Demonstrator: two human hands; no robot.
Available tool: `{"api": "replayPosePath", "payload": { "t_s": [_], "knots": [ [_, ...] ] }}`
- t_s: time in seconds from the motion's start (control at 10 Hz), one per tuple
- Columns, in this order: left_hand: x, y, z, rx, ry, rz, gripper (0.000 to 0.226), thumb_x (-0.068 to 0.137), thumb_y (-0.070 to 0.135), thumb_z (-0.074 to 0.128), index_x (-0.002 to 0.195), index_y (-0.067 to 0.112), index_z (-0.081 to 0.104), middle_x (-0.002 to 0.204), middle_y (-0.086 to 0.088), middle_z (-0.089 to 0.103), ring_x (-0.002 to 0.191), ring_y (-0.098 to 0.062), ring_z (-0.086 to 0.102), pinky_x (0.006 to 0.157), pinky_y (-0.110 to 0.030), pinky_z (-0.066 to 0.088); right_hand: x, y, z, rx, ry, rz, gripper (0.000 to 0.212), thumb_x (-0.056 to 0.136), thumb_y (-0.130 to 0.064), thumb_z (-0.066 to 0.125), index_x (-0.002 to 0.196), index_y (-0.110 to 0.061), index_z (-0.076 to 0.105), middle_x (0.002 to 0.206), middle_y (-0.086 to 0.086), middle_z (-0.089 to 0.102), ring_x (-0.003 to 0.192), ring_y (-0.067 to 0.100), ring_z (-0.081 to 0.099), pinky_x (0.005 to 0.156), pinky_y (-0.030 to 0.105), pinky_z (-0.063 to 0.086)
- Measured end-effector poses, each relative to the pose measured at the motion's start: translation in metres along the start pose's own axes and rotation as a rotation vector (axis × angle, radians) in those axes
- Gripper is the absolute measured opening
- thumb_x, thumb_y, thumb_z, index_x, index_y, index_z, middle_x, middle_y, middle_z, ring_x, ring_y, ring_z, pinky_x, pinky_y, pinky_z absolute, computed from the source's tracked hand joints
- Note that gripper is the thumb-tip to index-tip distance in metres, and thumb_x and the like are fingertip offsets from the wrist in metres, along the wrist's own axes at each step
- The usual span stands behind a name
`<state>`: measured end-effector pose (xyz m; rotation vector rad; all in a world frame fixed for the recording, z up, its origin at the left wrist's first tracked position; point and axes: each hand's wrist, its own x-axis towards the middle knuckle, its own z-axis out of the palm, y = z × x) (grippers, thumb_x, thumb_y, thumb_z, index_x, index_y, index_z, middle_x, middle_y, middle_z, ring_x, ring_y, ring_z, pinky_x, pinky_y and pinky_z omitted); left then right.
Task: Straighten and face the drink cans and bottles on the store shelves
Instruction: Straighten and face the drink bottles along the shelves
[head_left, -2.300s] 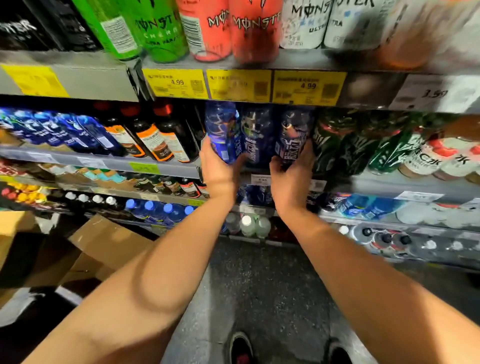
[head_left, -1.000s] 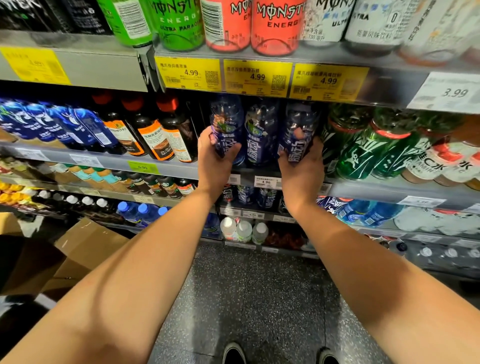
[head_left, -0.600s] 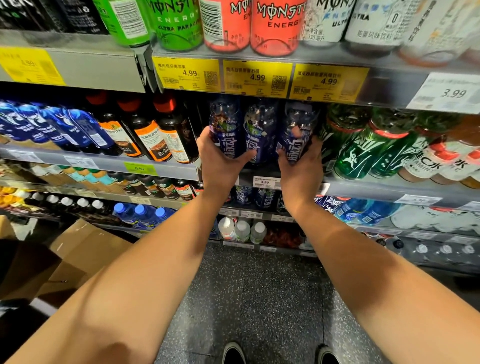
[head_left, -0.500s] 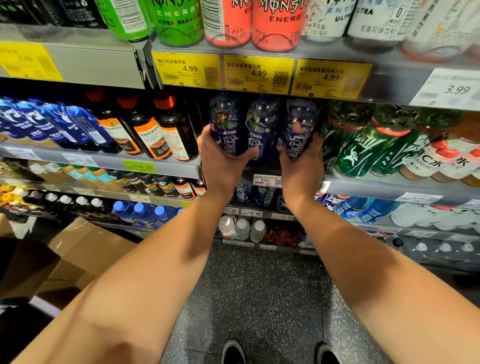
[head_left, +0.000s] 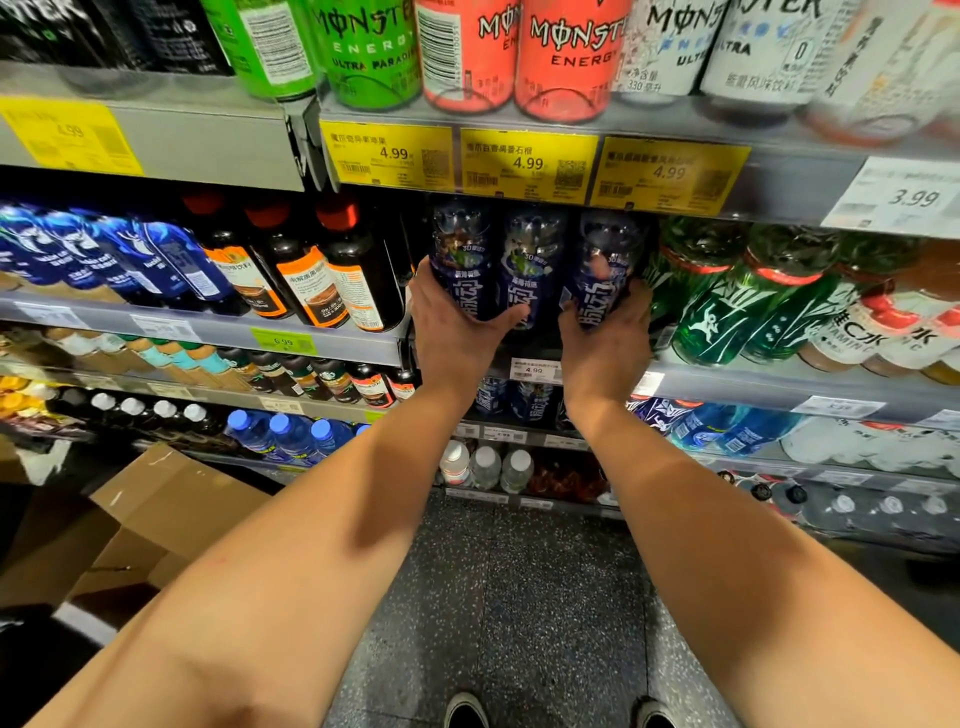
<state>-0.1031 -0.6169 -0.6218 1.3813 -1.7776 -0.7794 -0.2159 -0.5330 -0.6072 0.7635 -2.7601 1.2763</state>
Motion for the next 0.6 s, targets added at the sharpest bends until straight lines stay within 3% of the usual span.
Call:
{"api": "replayPosePath", "payload": {
  "t_s": [0.1, 0.2, 0.3, 0.4, 0.5, 0.6],
  "knots": [
    [-0.001, 0.000, -0.002, -0.015, -0.001, 0.007, 0.121, 0.059, 0.056, 0.088, 0.148, 0.005, 0.024, 0.145, -0.010, 0.039, 0.139, -0.027, 0.035, 0.115, -0.039, 0.031, -0.001, 0.004, 0.001, 0.048, 0.014, -0.025, 0.070, 0.083, -0.038, 0.071, 0.136, -0.003, 0.041, 0.125, 0.015, 0.061, 0.100, 0.037, 0.064, 0.075, 0.039, 0.050],
    [-0.002, 0.003, -0.004, -0.018, -0.020, -0.033, 0.119, 0.060, 0.052, 0.089, 0.149, 0.005, 0.023, 0.146, -0.010, 0.038, 0.140, -0.027, 0.034, 0.116, -0.038, 0.030, -0.002, 0.004, -0.001, 0.052, 0.001, -0.024, 0.072, 0.083, -0.039, 0.071, 0.137, -0.004, 0.040, 0.130, 0.014, 0.058, 0.105, 0.036, 0.063, 0.079, 0.039, 0.050],
    [-0.003, 0.007, -0.007, -0.036, -0.066, -0.046, 0.123, 0.064, 0.048, 0.089, 0.153, 0.005, 0.015, 0.153, -0.013, 0.030, 0.146, -0.028, 0.025, 0.119, -0.041, 0.025, -0.004, 0.007, -0.005, 0.069, -0.059, -0.034, 0.077, 0.085, -0.039, 0.071, 0.143, -0.004, 0.034, 0.140, 0.014, 0.052, 0.116, 0.034, 0.059, 0.087, 0.038, 0.052],
    [-0.018, 0.019, -0.020, -0.014, -0.123, -0.091, 0.122, 0.072, 0.046, 0.084, 0.156, 0.006, 0.005, 0.160, -0.014, 0.020, 0.149, -0.028, 0.015, 0.120, -0.040, 0.019, -0.019, 0.011, -0.019, 0.102, -0.106, -0.028, 0.077, 0.084, -0.044, 0.070, 0.142, -0.007, 0.034, 0.131, 0.013, 0.059, 0.113, 0.032, 0.062, 0.087, 0.042, 0.055],
    [-0.036, 0.022, -0.035, -0.045, -0.100, -0.132, 0.104, 0.076, 0.046, 0.080, 0.154, 0.009, 0.022, 0.151, -0.013, 0.034, 0.142, -0.029, 0.030, 0.116, -0.045, 0.030, -0.029, 0.009, -0.041, 0.112, -0.180, 0.016, 0.068, 0.087, -0.041, 0.069, 0.138, -0.008, 0.040, 0.127, 0.013, 0.061, 0.113, 0.032, 0.060, 0.090, 0.039, 0.052],
    [-0.055, 0.039, -0.055, -0.109, -0.147, -0.158, 0.085, 0.079, 0.046, 0.076, 0.147, 0.013, 0.036, 0.144, -0.009, 0.044, 0.136, -0.024, 0.041, 0.112, -0.039, 0.037, -0.036, -0.003, -0.078, 0.121, -0.283, 0.015, 0.059, 0.089, -0.041, 0.067, 0.137, -0.014, 0.046, 0.133, 0.010, 0.055, 0.122, 0.027, 0.052, 0.098, 0.037, 0.044]
  ]
}}
